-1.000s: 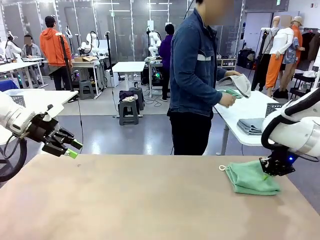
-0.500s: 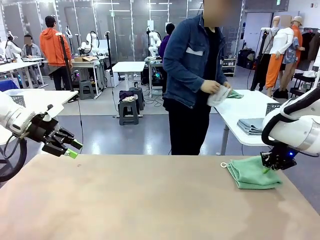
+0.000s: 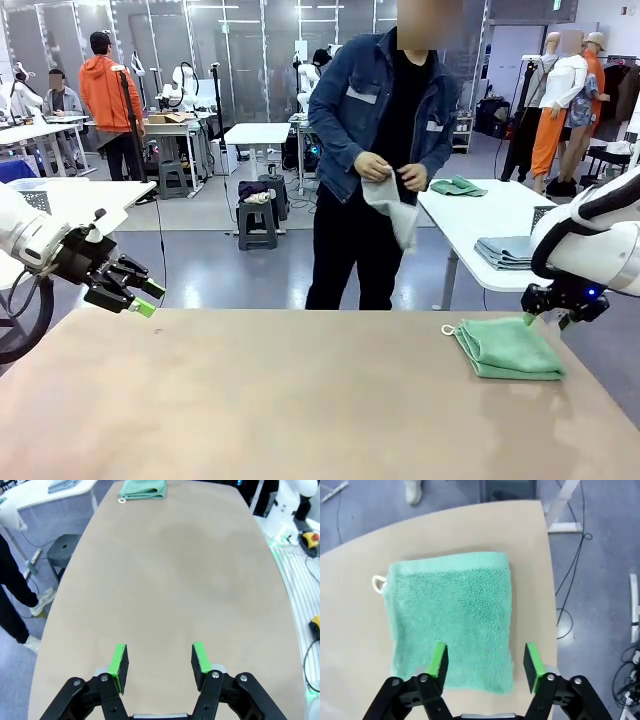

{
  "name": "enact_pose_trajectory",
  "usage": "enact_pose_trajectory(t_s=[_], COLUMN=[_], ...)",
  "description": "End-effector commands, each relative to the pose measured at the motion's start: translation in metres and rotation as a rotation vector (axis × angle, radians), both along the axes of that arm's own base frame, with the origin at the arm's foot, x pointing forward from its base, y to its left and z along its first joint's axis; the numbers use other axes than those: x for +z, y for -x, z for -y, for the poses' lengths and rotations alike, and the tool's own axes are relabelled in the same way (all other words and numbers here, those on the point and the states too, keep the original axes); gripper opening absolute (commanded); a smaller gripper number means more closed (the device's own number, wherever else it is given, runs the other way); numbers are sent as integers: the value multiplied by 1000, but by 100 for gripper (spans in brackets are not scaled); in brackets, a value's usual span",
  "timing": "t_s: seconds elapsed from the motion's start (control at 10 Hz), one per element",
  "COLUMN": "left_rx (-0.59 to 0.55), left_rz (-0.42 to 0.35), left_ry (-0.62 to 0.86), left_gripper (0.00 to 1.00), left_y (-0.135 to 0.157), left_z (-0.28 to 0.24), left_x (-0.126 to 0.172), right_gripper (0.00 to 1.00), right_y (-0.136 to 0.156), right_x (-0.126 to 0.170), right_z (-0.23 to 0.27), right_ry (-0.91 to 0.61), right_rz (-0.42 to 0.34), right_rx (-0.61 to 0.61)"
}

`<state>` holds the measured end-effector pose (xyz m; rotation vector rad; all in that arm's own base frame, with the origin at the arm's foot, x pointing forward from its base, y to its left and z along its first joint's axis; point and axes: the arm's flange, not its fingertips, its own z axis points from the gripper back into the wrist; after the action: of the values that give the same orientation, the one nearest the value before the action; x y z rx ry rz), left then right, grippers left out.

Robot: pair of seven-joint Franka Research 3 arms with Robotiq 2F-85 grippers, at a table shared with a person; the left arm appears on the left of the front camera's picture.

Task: Fold the towels and place them in the basket.
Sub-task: Place the folded Towel with hook on the right side of the table.

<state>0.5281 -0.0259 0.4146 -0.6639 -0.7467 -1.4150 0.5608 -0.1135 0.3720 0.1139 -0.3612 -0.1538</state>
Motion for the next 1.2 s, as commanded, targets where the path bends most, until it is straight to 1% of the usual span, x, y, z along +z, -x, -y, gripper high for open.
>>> enact_pose_trajectory(t_s=[0.0,0.2,0.3,0.4,0.5,0.6,0.7,0.8,1.1], left_rx=[-4,-4,-4,-4,-4,-4,-4,-4,-4], left_rz=[4,4,4,4,4,4,4,4,4], left_ry=[-7,-7,-7,-7,-7,-7,-7,-7,-7], left_gripper=[65,65,65,65,65,65,65,65,65], left_y=[1,1,1,1,1,1,1,1,1], left_z=[0,0,0,0,0,0,0,0,0], left_x=[2,2,2,2,2,2,2,2,2], right_gripper=[92,92,92,92,92,92,92,92,92], right_y=[43,87,106,122,133,136,132,140,140], right_x=[64,130,154,170,177,176,168,193,193], right_z=[-31,-59,-71,-76,-79,-81,-85,-87,-87], right_ry=[32,62,49,70,54,52,84,52,52], right_rz=[-1,46,58,59,50,61,64,67,67], right_rx=[-17,10,66,109,134,160,136,130,130])
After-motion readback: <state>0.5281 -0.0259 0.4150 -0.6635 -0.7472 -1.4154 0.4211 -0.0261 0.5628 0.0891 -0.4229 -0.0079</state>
